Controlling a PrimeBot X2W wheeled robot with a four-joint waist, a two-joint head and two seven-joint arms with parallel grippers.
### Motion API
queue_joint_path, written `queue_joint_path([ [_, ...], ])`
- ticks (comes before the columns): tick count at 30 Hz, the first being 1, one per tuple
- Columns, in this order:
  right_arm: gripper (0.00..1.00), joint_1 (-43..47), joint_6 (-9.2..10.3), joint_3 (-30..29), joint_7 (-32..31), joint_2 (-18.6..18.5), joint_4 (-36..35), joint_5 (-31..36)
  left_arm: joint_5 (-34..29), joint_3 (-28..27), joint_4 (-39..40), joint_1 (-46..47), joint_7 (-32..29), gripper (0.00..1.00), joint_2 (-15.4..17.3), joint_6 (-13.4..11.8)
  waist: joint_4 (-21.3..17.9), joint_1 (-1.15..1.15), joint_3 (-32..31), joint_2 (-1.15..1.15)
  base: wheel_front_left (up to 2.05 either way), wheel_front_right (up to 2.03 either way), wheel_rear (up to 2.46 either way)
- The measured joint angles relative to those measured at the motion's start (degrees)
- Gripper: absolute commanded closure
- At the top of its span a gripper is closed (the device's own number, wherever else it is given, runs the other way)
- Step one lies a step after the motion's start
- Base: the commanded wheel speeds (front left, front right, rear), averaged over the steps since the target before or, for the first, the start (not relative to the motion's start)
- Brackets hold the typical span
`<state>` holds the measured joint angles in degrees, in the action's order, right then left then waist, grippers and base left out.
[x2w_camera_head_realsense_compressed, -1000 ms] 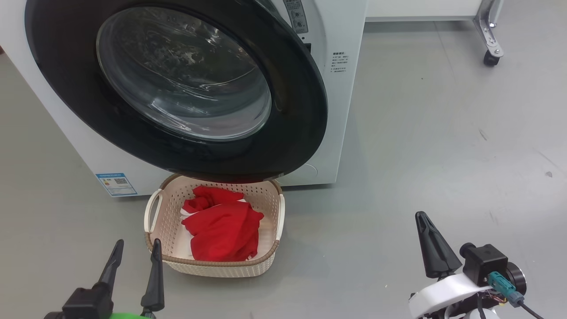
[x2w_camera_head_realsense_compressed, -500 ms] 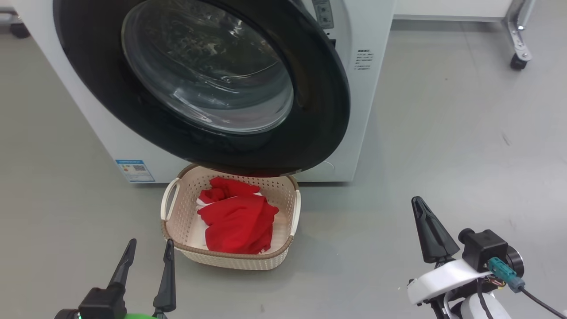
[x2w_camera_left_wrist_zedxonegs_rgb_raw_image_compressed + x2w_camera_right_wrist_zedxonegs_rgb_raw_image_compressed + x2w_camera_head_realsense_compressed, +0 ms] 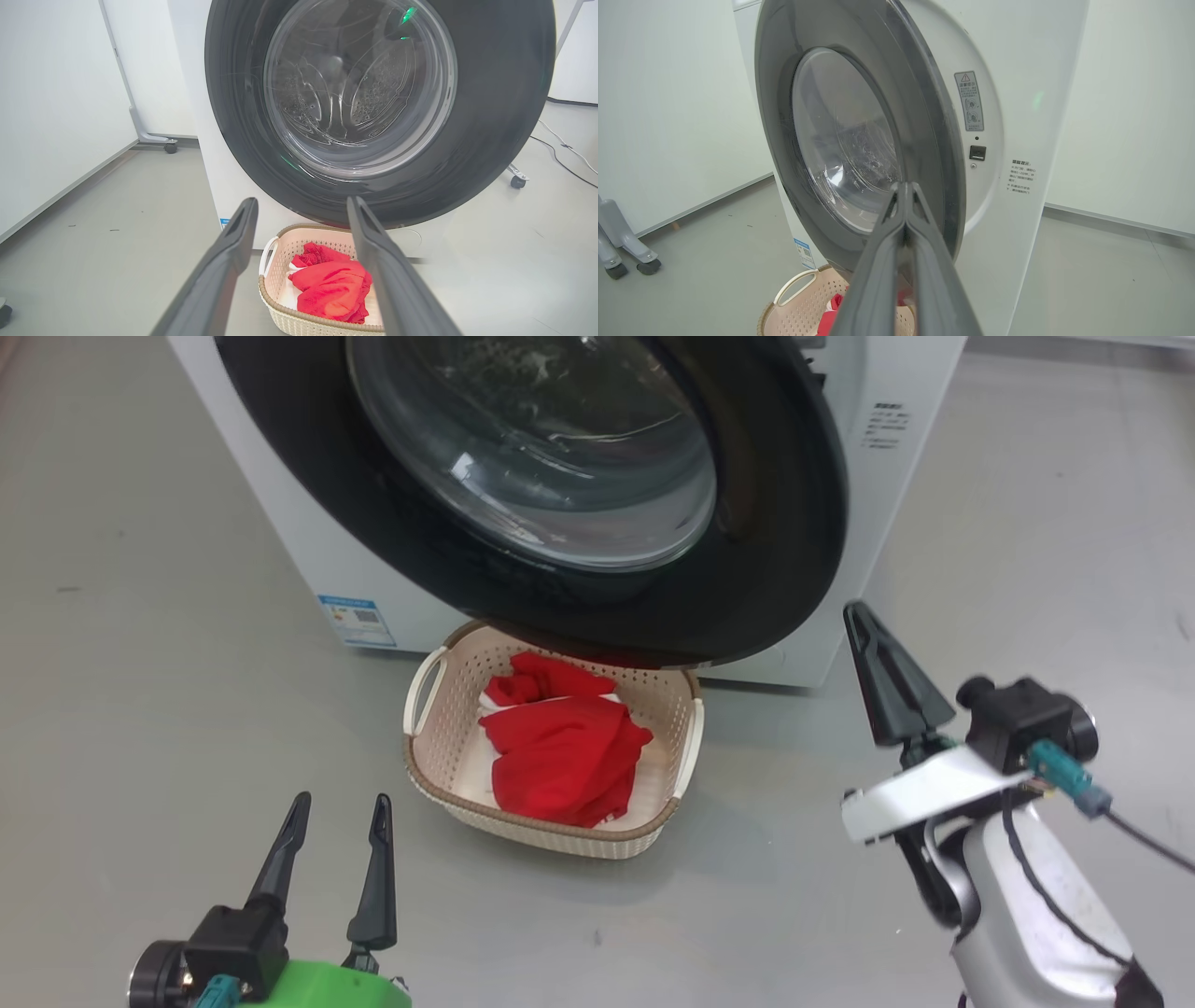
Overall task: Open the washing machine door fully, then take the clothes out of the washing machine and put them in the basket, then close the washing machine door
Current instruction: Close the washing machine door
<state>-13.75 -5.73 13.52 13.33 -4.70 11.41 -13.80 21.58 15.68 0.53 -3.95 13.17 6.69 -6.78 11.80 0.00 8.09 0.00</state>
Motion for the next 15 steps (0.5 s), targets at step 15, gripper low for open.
queue_joint_path([
  [15,1.00,-15.2,-0.75,0.7,-4.1,-1.6,5.1,-0.2,0.0,0.8,0.9,4.2,0.6,0.00,-1.8,0.0,5.6,0.00,7.3,0.00,0.00,0.00,0.00],
])
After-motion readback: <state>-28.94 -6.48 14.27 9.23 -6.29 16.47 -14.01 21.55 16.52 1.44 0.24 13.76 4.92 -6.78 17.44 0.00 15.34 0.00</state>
